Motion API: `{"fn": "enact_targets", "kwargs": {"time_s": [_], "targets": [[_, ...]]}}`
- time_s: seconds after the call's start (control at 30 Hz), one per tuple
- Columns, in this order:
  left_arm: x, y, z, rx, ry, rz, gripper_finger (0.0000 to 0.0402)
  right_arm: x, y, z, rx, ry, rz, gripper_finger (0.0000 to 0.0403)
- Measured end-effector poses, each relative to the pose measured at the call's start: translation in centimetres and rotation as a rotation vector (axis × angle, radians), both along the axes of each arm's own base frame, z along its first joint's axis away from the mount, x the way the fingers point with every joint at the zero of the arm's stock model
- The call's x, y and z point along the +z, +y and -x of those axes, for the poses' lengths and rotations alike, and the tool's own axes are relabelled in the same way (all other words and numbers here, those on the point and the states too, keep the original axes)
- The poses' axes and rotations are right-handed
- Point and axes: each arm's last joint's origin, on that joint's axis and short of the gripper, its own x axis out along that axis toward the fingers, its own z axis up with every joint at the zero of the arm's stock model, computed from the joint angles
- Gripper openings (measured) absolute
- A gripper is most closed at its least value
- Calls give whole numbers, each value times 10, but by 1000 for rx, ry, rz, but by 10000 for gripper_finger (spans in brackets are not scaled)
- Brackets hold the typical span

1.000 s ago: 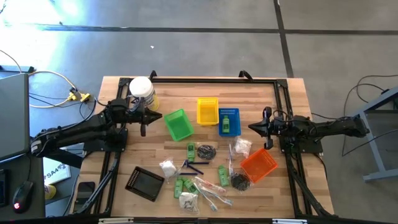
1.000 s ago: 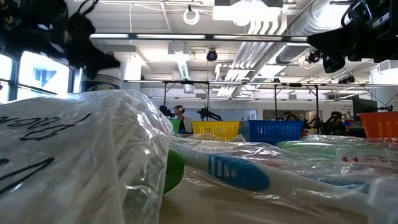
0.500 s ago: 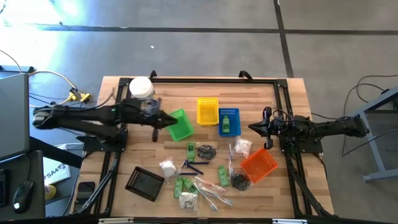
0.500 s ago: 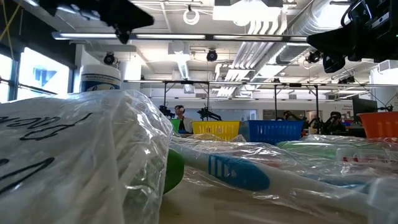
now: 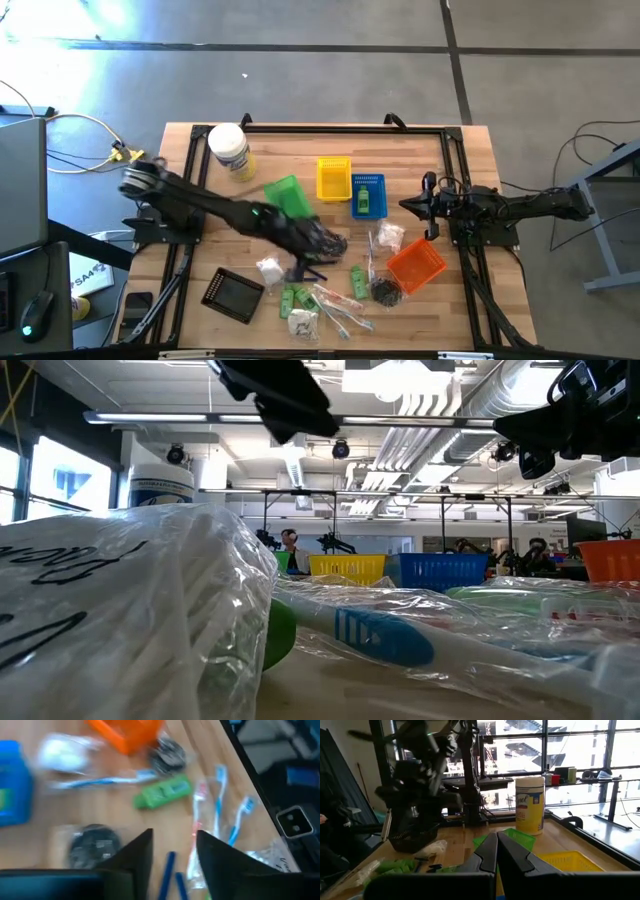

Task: Pick & Place Travel size toiletries
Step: Put the red toothbrush into the yellow basket

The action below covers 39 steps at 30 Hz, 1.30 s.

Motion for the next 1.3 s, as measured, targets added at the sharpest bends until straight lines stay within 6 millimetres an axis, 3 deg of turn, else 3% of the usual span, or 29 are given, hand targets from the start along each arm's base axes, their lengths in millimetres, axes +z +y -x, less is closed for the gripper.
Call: {"fn": "enact_targets", "kwargs": {"time_s": [0.17,0.37,0.93,1.3], "targets": [[-15,-31,-34,-46,84,-23,221,0,0,0,0,-2,-4,3],[-37,-40,-58,-48,144,-32,239,0,0,0,2,-3,-4,3],[-99,-56,-69,-70,269,-7,239,0,0,0,0,-2,1,3],[-106,-59,-72,-55,265,-3,228,0,0,0,-2,-2,-4,3]]}}
